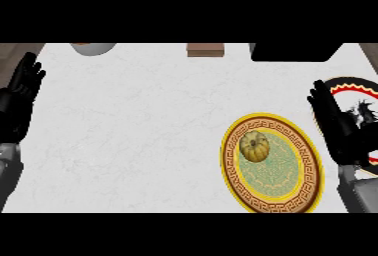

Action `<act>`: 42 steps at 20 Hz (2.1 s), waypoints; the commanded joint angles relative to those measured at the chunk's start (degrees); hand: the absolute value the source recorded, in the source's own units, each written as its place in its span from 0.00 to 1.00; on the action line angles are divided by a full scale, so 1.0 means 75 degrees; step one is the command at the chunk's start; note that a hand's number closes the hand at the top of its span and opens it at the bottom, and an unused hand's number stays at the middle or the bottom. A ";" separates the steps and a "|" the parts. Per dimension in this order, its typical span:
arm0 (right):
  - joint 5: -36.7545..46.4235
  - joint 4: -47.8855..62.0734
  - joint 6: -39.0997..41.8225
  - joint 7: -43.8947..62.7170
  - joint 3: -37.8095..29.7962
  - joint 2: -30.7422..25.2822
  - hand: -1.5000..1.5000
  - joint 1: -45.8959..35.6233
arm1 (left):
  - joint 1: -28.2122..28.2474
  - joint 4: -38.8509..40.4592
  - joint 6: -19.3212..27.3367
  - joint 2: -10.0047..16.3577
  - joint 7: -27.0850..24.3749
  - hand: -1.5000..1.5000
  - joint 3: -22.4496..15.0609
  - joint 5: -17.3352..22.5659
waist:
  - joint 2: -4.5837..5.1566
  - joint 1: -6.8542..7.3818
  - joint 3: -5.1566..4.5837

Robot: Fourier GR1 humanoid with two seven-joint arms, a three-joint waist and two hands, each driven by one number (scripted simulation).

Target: Pick the squash from the plate and place it in the plate

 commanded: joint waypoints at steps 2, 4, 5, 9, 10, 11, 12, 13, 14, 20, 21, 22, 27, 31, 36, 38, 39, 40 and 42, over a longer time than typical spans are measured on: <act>0.0587 0.0368 -0.0070 0.0830 0.0816 0.0498 1.00 -0.0933 | 0.0285 0.0018 0.0308 -0.0389 0.0449 0.50 -0.0343 -0.0367 | -0.0029 -0.0045 -0.0163; 0.0722 -0.0122 -0.0063 0.2057 0.1325 0.0440 1.00 -0.1635 | 0.0725 0.0360 0.0427 -0.0991 0.0422 0.50 -0.0804 -0.0414 | -0.0013 0.0046 -0.0189; 0.0635 0.0067 0.0137 0.2542 0.1351 0.0391 1.00 -0.2133 | 0.0692 0.0405 0.0538 -0.1155 0.0813 0.50 -0.0948 -0.0411 | 0.0003 0.0121 -0.0187; 0.4106 0.0144 0.0924 0.1717 0.2777 -0.2533 1.00 -0.2148 | 0.0906 0.0477 0.0194 -0.1126 0.0858 0.50 -0.1018 -0.0196 | -0.0109 0.0312 -0.0500; 0.4745 0.0212 0.0915 0.1755 0.3113 -0.2777 1.00 -0.2247 | 0.0893 0.0457 0.0186 -0.1232 0.0949 0.50 -0.1132 -0.0196 | -0.0092 0.0299 -0.0401; 0.5193 0.0160 0.0534 0.2118 0.3296 -0.2625 1.00 -0.2229 | 0.1041 0.0585 0.0403 -0.1464 0.1004 0.50 -0.1159 -0.0206 | -0.0096 0.0087 -0.0277; 0.5130 -0.0267 -0.0504 0.2334 0.3147 -0.1728 1.00 -0.1684 | 0.1234 0.0425 0.0607 -0.1668 0.1160 0.50 -0.1323 -0.0311 | -0.0122 -0.0205 -0.0178; 0.4984 -0.0135 -0.1474 0.2464 0.3052 -0.0589 1.00 -0.1299 | 0.1386 0.0626 0.0600 -0.1610 0.0918 0.50 -0.1107 -0.0250 | -0.0071 -0.0176 -0.0166; 0.4111 -0.0165 -0.1622 0.2451 0.2407 -0.0331 1.00 -0.1122 | 0.1354 0.0471 0.0912 -0.1941 0.1029 0.50 -0.1428 -0.0482 | -0.0081 -0.0279 -0.0152; 0.3052 -0.0665 0.0180 0.0714 0.2608 -0.0624 0.00 -0.0309 | 0.1623 -0.0108 0.1111 -0.2102 0.1260 0.50 -0.1560 -0.0712 | -0.0055 -0.0182 -0.0160; 0.3469 -0.0776 0.0460 0.1578 0.2912 -0.0874 0.00 -0.0785 | 0.1511 -0.0094 0.1130 -0.2210 0.1327 0.50 -0.1679 -0.0740 | -0.0060 -0.0168 -0.0166; 0.3543 -0.0823 0.0794 0.1910 0.2971 -0.1092 0.00 -0.1016 | 0.1780 0.0085 0.0888 -0.1938 0.1079 0.50 -0.1425 -0.0586 | -0.0058 -0.0131 -0.0172; 0.4839 -0.0867 0.1773 0.3501 0.3683 -0.1602 0.00 -0.2225 | 0.1580 0.0067 0.0893 -0.2029 0.1223 0.50 -0.1495 -0.0636 | -0.0071 -0.0087 -0.0184; 0.4725 -0.0951 0.3296 0.4793 0.3841 -0.1483 0.00 -0.3253 | 0.1626 0.0140 0.0868 -0.2084 0.1151 0.50 -0.1414 -0.0614 | -0.0061 -0.0063 -0.0182; 0.3774 -0.0020 0.5217 0.6048 0.3749 -0.0840 0.00 -0.4260 | 0.1860 -0.0474 0.0836 -0.1920 0.1496 0.50 -0.1505 -0.0694 | -0.0063 0.0072 -0.0178; 0.3882 0.0123 0.5260 0.6448 0.4141 -0.0235 0.00 -0.3925 | 0.1689 0.0139 0.0604 -0.1859 0.1151 0.50 -0.1276 -0.0622 | -0.0039 -0.0085 -0.0176; 0.3615 0.0264 0.5614 0.6414 0.3892 -0.0375 0.00 -0.3953 | 0.2008 -0.0374 0.0924 -0.2100 0.1190 0.50 -0.1608 -0.0894 | -0.0056 -0.0073 -0.0169; 0.3725 0.0687 0.5751 0.6231 0.3847 -0.0259 0.00 -0.4092 | 0.1794 -0.0239 0.0856 -0.2091 0.1379 0.50 -0.1514 -0.0836 | -0.0038 -0.0082 -0.0166; 0.3578 0.0271 0.6076 0.7109 0.3954 0.0129 0.00 -0.3969 | 0.1483 -0.0310 0.1152 -0.2248 0.1755 0.50 -0.1519 -0.1001 | -0.0059 -0.0162 -0.0167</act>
